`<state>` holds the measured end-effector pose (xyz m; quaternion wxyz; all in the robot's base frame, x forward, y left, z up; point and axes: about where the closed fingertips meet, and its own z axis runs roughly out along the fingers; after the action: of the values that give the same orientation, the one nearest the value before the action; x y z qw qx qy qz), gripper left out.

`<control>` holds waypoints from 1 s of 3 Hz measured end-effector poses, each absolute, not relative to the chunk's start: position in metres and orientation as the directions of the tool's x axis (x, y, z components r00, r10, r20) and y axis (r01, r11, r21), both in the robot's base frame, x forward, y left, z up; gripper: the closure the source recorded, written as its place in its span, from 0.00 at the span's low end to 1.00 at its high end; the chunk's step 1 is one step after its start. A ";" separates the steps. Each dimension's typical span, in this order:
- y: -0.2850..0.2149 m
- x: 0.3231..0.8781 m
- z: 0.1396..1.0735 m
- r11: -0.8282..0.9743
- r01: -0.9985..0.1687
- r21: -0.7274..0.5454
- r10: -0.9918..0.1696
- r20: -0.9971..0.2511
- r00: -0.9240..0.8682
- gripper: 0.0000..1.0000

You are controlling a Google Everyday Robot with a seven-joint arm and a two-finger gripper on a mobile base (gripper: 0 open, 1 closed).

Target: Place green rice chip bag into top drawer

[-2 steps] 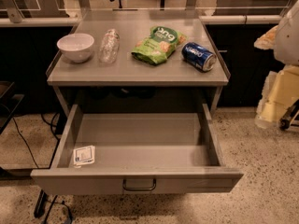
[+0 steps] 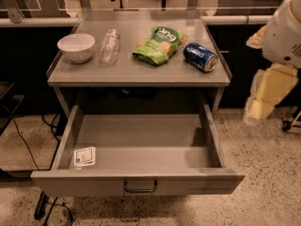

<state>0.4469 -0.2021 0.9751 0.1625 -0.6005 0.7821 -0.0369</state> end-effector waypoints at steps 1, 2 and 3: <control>-0.150 0.503 0.967 0.323 -0.912 -0.255 -0.937 -0.222 -0.269 0.00; -0.147 0.505 0.969 0.323 -0.911 -0.257 -0.936 -0.228 -0.268 0.00; -0.137 0.512 0.964 0.332 -0.909 -0.254 -0.931 -0.244 -0.272 0.00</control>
Offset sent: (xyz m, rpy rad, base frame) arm 0.0920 0.0785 -0.0080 0.0696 0.0213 -0.0631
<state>0.5123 -0.1365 0.9641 0.1761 -0.5772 0.7967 -0.0318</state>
